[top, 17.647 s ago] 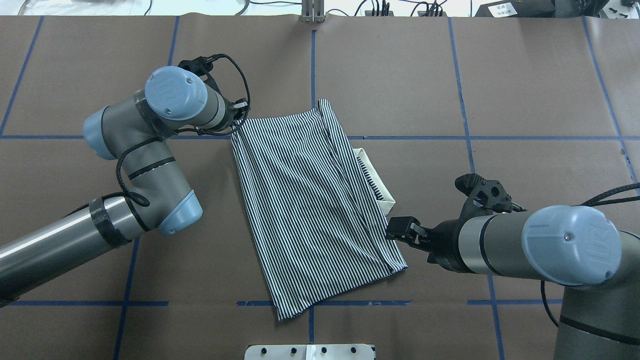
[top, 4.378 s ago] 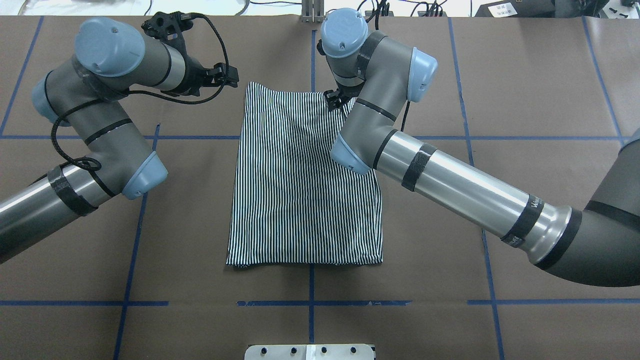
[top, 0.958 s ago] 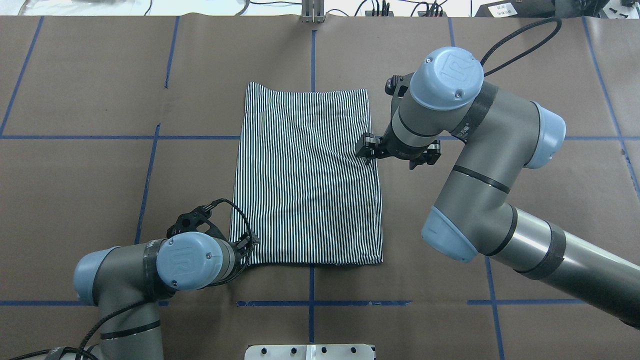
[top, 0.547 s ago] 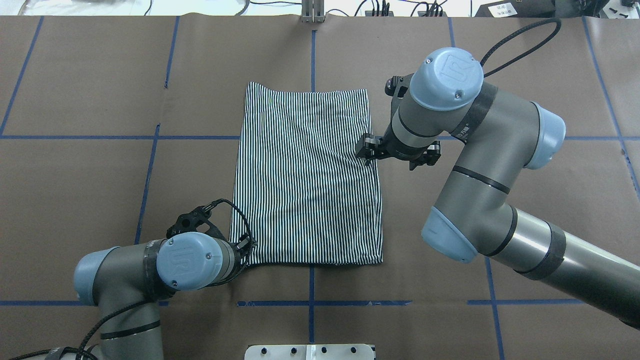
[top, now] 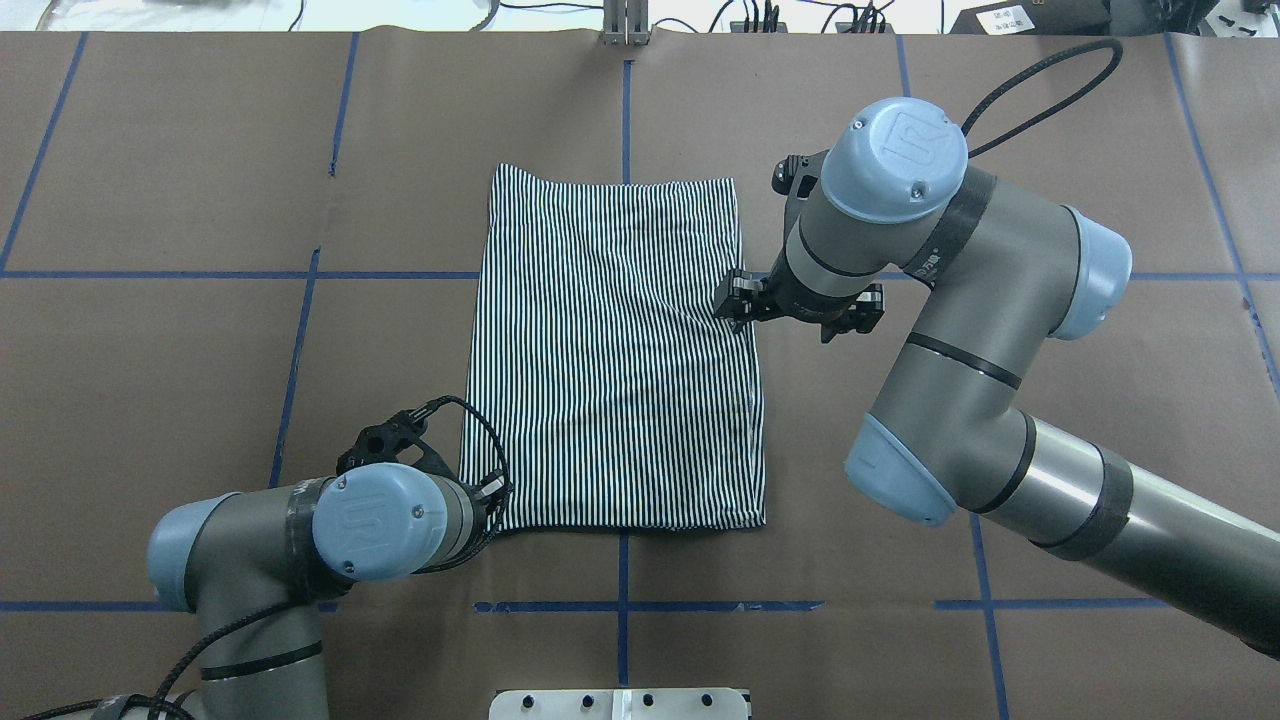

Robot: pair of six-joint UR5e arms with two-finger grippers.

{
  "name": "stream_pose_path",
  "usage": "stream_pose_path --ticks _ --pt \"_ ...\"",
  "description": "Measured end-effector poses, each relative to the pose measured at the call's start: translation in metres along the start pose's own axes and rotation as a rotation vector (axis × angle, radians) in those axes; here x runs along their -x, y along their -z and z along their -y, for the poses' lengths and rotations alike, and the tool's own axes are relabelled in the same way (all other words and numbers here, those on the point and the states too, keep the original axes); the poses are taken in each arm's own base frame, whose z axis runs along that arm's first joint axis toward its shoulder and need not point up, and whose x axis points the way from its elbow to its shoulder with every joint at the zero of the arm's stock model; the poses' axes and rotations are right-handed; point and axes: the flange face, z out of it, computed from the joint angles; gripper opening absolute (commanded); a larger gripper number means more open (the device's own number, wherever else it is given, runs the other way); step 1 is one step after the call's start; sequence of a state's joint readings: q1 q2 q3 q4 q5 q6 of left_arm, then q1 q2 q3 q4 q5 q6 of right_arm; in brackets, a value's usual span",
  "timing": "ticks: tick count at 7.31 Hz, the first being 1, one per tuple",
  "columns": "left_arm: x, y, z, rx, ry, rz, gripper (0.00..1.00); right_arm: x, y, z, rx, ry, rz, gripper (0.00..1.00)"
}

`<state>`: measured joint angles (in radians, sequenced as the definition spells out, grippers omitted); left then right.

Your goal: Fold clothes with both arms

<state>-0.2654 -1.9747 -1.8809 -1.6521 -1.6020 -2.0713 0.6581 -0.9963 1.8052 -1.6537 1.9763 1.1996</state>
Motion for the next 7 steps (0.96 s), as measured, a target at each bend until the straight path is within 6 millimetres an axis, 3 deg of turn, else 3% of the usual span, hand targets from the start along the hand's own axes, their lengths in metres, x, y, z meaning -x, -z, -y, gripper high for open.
stream_pose_path --ticks 3,4,7 --pt "-0.002 0.019 -0.001 0.020 -0.012 -0.029 0.00 0.007 -0.002 -0.013 0.004 -0.074 0.011 1.00" --pt "-0.004 0.027 0.000 0.026 -0.047 -0.044 0.00 0.019 -0.004 -0.036 0.008 -0.170 0.027 1.00" --pt "-0.009 0.035 0.012 0.013 -0.116 -0.062 0.00 0.065 -0.034 -0.145 -0.011 -0.460 0.036 1.00"
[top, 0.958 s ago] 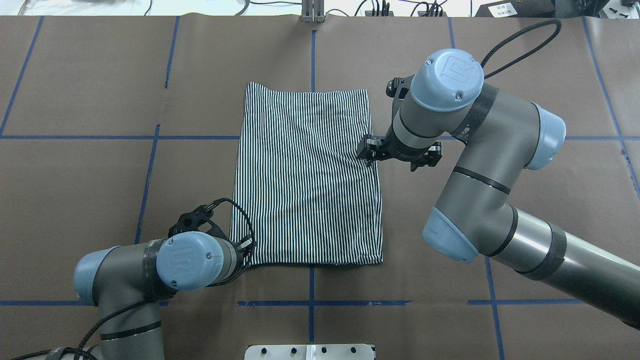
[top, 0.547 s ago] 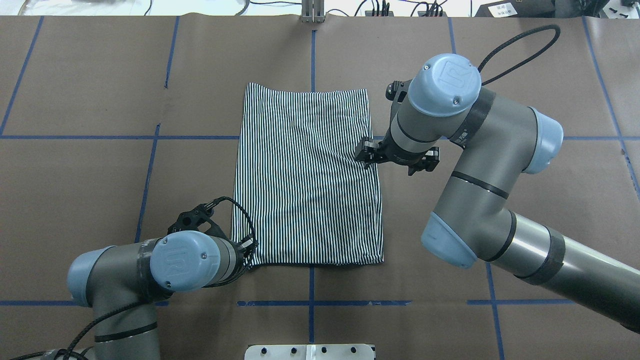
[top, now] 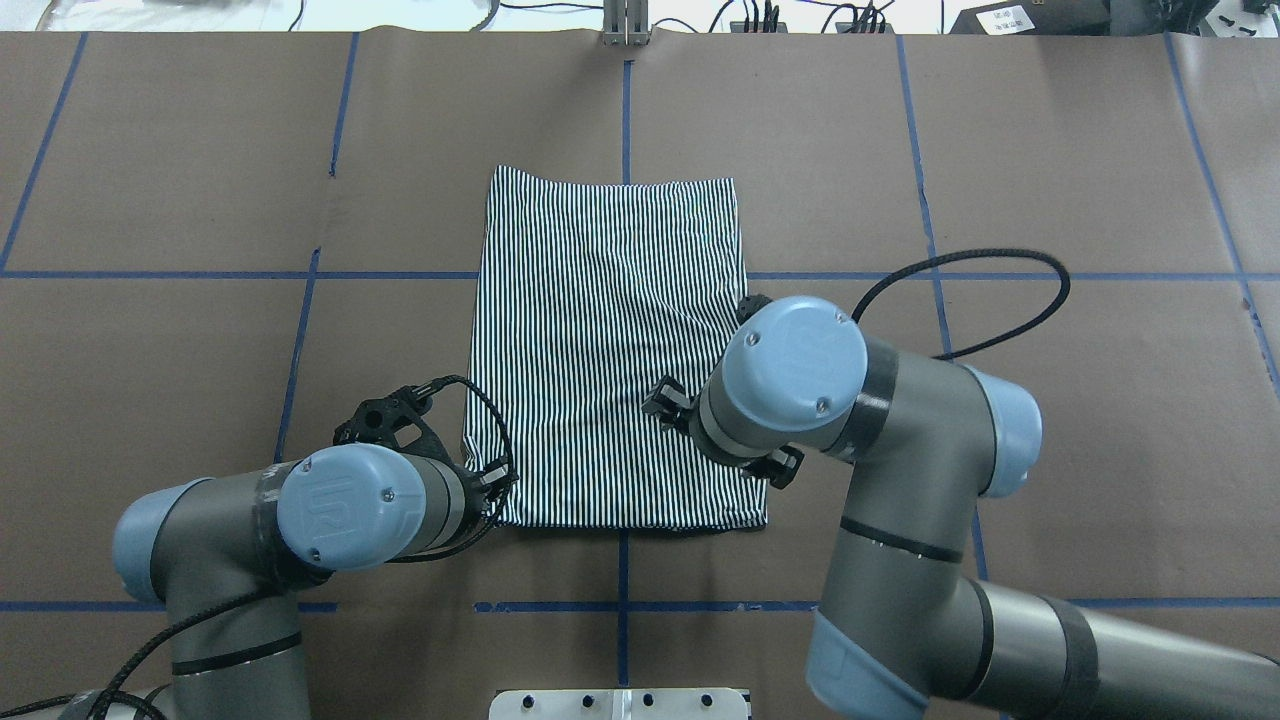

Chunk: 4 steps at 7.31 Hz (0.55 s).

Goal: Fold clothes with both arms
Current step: 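Move the right gripper to the shirt's near edge beside the left gripper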

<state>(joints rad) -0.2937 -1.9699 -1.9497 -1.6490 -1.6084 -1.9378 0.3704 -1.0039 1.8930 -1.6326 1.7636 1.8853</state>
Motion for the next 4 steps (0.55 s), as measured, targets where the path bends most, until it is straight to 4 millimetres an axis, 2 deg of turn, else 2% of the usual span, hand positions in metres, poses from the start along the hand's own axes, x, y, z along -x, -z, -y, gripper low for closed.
stream_pose_path --ticks 1,2,4 --pt "-0.001 0.001 0.002 -0.002 -0.001 -0.003 0.00 -0.004 -0.010 -0.026 -0.001 -0.062 -0.006 1.00" --pt "-0.001 0.002 0.003 -0.003 -0.001 -0.004 0.00 -0.005 -0.020 -0.043 0.002 -0.129 -0.017 1.00" --pt "-0.002 0.002 0.003 -0.005 0.000 -0.006 0.00 0.002 -0.039 -0.062 0.002 -0.216 -0.044 1.00"
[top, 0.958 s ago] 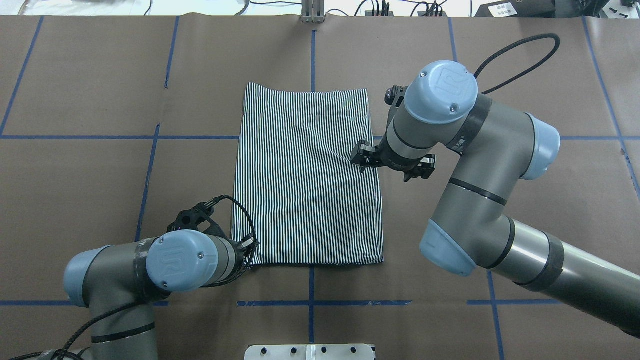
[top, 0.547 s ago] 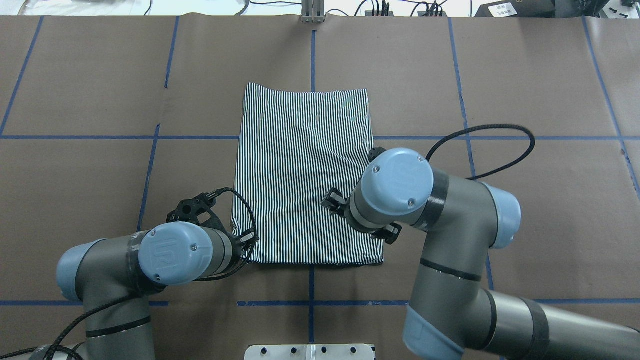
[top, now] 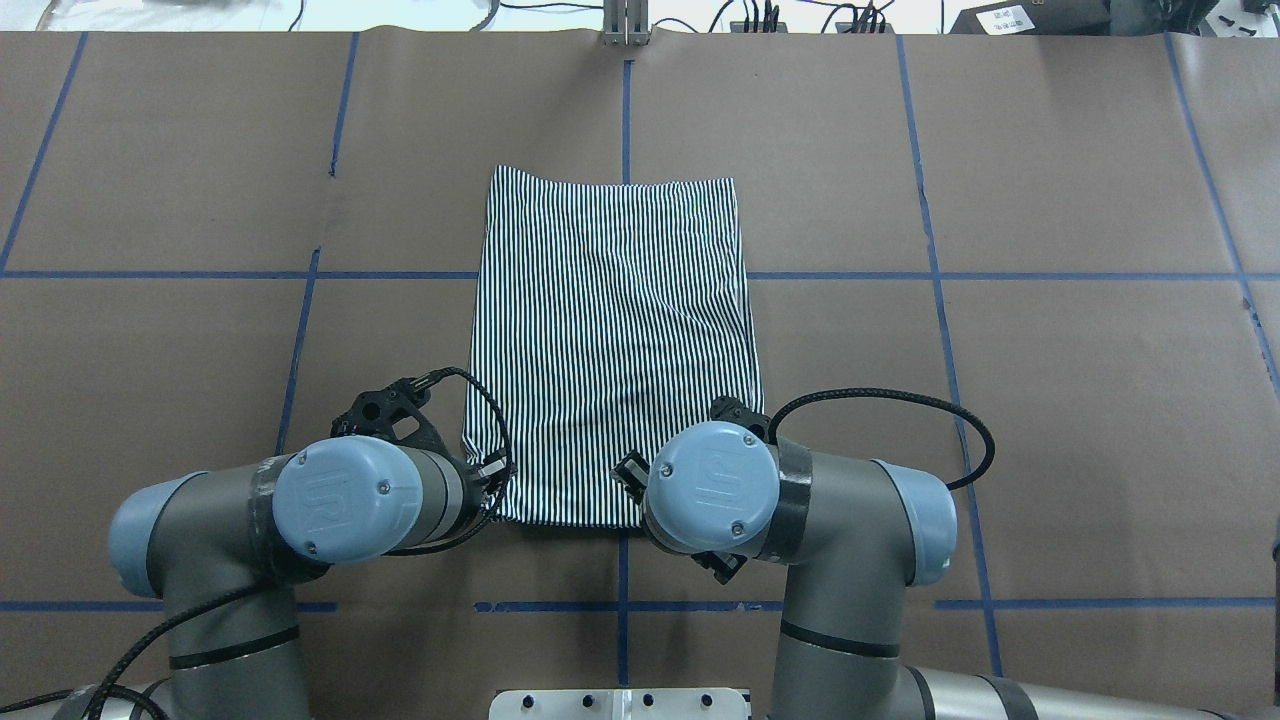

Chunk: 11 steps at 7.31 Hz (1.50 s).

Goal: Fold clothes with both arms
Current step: 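Move the right gripper to the shirt's near edge beside the left gripper, then grasp the near edge corners with both grippers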

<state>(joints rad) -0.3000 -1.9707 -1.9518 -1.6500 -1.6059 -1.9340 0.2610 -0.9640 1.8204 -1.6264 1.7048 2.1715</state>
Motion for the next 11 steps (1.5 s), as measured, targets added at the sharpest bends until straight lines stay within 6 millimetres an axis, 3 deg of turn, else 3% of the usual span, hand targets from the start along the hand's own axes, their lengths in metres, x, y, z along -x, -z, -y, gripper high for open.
stream_pose_path --ticks 4,8,9,10,11 --pt "-0.004 0.012 0.000 0.008 0.001 -0.028 0.00 0.011 -0.036 0.001 -0.041 -0.021 0.038 1.00" --pt "-0.004 0.012 0.000 0.008 0.001 -0.029 0.00 0.007 -0.048 0.007 -0.052 -0.029 0.017 0.97" --pt "-0.003 0.012 0.000 0.007 0.001 -0.028 0.00 0.006 -0.048 0.008 -0.058 -0.031 0.009 0.51" --pt "-0.003 0.011 0.000 0.006 0.001 -0.025 0.00 0.007 -0.048 0.008 -0.061 -0.037 0.007 0.14" --pt "-0.002 0.009 0.001 0.004 0.001 -0.022 0.00 0.008 -0.046 0.007 -0.061 -0.047 0.008 0.00"
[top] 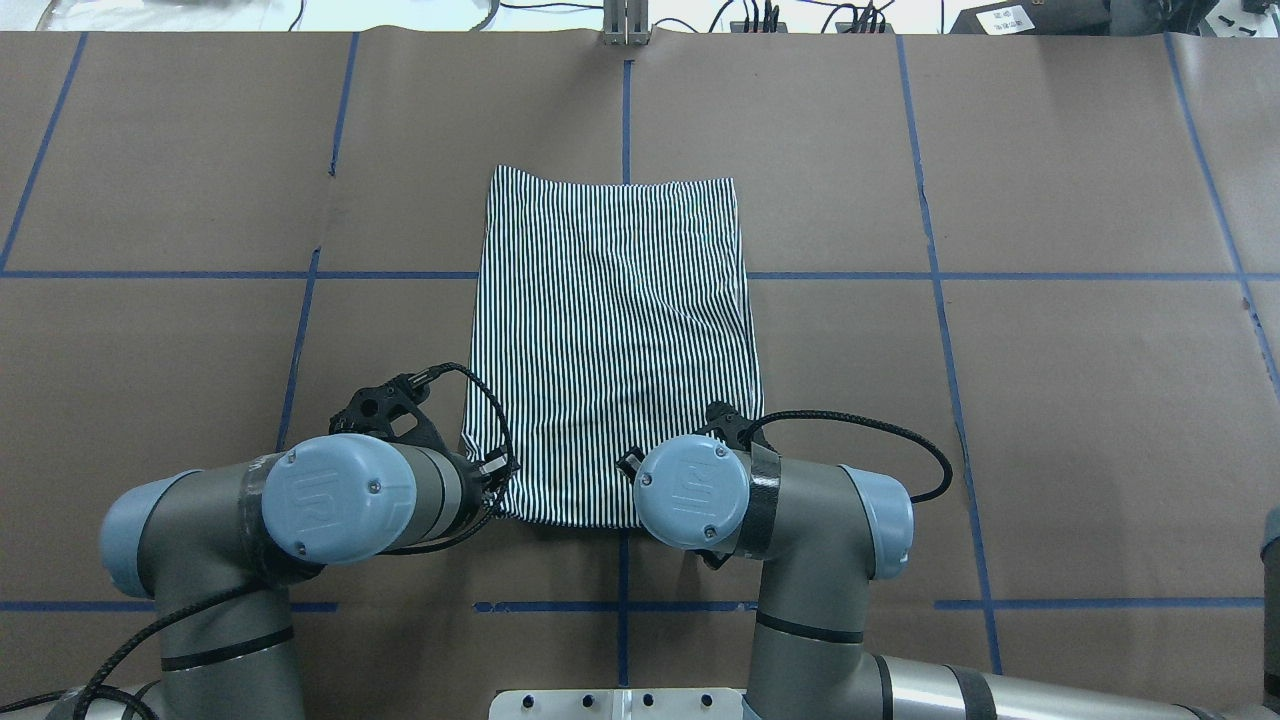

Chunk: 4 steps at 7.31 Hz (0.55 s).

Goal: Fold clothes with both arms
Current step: 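Grasp the near edge corners with both grippers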

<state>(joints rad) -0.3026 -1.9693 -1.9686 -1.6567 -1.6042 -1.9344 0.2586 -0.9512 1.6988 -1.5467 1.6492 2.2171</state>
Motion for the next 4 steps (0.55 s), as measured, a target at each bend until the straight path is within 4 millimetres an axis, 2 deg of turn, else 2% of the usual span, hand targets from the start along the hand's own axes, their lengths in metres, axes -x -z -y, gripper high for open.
stream_pose_path --ticks 4 --pt "0.0004 -0.0017 0.0008 -0.004 0.000 0.003 0.00 0.0020 0.0020 -0.0010 -0.008 -0.008 -0.013 0.00"
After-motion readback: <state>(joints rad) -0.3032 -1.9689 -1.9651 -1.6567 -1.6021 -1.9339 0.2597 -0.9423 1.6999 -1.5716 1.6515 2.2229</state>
